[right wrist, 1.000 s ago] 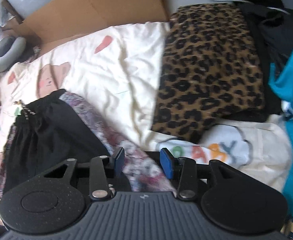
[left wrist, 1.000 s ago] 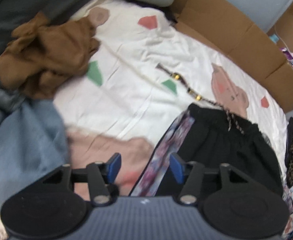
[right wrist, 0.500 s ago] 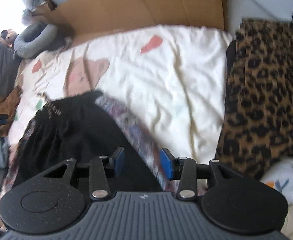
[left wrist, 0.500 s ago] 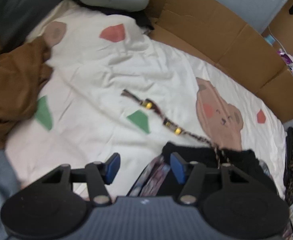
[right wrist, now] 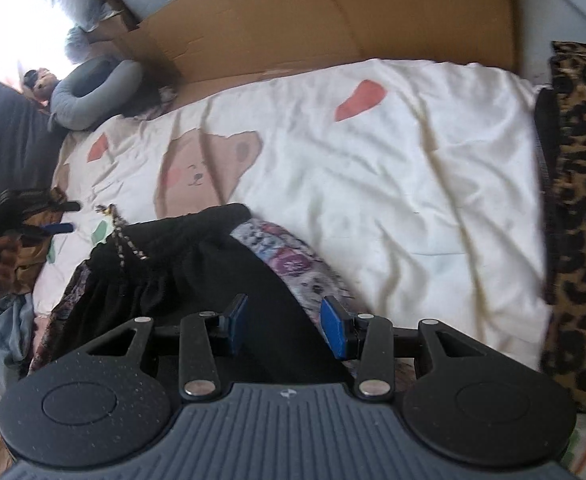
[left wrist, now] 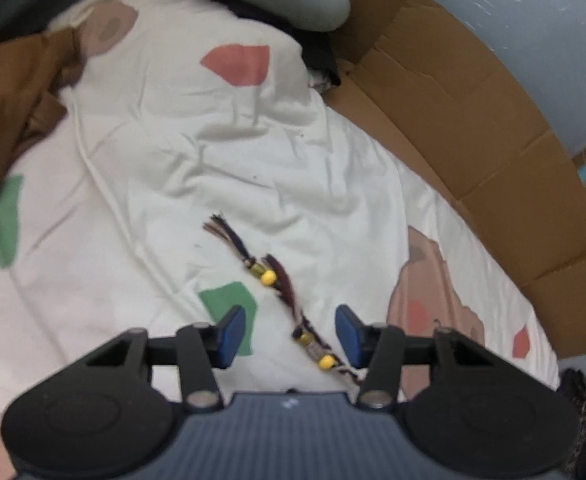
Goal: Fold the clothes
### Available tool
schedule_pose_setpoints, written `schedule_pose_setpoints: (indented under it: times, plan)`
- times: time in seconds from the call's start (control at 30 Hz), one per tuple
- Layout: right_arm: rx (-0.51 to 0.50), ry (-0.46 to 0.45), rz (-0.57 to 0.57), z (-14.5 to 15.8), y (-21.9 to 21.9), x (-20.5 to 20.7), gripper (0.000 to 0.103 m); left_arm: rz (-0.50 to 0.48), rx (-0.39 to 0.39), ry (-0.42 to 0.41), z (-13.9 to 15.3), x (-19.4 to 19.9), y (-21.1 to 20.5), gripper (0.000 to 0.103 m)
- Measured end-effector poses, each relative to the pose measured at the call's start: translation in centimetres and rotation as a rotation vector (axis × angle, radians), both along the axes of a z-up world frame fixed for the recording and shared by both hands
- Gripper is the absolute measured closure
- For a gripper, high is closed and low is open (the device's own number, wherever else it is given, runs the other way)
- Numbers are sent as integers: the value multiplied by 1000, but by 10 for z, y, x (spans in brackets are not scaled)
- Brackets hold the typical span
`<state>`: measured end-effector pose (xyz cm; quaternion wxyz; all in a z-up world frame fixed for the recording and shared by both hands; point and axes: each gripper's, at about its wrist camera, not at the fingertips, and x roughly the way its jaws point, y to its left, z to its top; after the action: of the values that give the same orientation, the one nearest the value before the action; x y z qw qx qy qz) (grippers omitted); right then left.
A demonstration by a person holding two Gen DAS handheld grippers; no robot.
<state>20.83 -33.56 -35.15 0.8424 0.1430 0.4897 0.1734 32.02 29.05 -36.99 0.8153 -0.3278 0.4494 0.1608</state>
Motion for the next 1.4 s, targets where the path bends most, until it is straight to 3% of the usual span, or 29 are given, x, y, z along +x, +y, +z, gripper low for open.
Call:
schedule_pose_setpoints:
  times: [0.2,0.3,0.37,0.53,0.6,0.73,0.8,1.1,1.4]
  plan:
    - [20,-13,69,-10,20,17,56,38,-14,-5,-19,15,0,51]
    - [26,-14,108,-14,31,23,56,2,29,-1,-23,30,-5,52]
    - [25,-20,122,-15,36,24,56,-4,17,12,-30,39,-8,53]
    - [73,-1,79,-16,33,28,56,-22,43,70,-44,48,-14,58]
    - [74,4,63,-17,31,30,56,-9,52,79,-48,48,-15,63]
    - [52,9,65,-19,34,34,56,56,61,88,-55,49,-9,98]
    - [57,5,66,-19,35,34,56,89,34,85,-57,48,-5,100]
    - [74,13,35,-22,28,29,56,77,1,-11,-28,34,-8,101]
    - [103,13,4,-20,25,24,56,30,-33,-104,19,15,-19,101]
